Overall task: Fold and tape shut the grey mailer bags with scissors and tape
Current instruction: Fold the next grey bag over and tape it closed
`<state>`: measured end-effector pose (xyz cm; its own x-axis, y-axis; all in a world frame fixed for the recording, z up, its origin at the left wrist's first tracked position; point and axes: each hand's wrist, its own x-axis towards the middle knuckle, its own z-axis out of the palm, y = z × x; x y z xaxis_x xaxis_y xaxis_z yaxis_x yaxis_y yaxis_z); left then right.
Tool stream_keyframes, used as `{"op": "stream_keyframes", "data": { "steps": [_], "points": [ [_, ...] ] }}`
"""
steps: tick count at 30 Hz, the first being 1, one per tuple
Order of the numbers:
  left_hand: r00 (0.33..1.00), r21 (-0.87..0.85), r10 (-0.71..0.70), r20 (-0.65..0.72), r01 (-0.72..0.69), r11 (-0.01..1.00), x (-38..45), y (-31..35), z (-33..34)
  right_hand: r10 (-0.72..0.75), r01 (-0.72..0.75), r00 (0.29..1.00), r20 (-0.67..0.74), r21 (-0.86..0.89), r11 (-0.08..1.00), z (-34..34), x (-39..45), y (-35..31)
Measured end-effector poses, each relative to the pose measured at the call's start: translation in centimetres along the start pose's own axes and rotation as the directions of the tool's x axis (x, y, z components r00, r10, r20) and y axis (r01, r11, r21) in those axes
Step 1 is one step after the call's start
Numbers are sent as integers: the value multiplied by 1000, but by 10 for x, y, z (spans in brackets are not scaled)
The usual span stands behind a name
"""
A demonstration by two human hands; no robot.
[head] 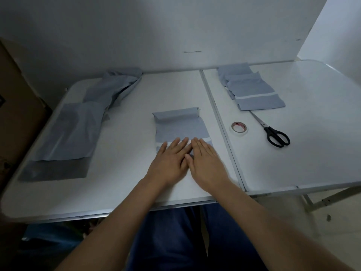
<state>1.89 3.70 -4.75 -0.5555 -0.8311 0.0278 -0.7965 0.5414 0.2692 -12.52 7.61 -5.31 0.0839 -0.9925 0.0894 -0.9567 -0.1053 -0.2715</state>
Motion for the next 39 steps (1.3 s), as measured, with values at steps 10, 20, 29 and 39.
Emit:
{"op": "stream_keyframes", "data": {
  "steps": [10, 20, 29, 39],
  "points": [
    [988, 30, -144, 47, 143, 989, -17, -13, -9, 115, -115, 993, 2, 29, 993, 3, -3, 8],
    [984, -23, -175, 33, 175, 984, -34, -33, -22, 109, -109, 994, 23, 19, 994, 0, -3, 13],
    [988, 1, -7, -152, 7, 1000, -21, -40, -32, 3, -14, 995, 96, 110, 994, -26, 5, 32],
    [997, -19, 80, -2, -80, 997, -13, -34, -45, -94, 130, 983, -157, 233, 964, -26, 7, 52]
  ]
}}
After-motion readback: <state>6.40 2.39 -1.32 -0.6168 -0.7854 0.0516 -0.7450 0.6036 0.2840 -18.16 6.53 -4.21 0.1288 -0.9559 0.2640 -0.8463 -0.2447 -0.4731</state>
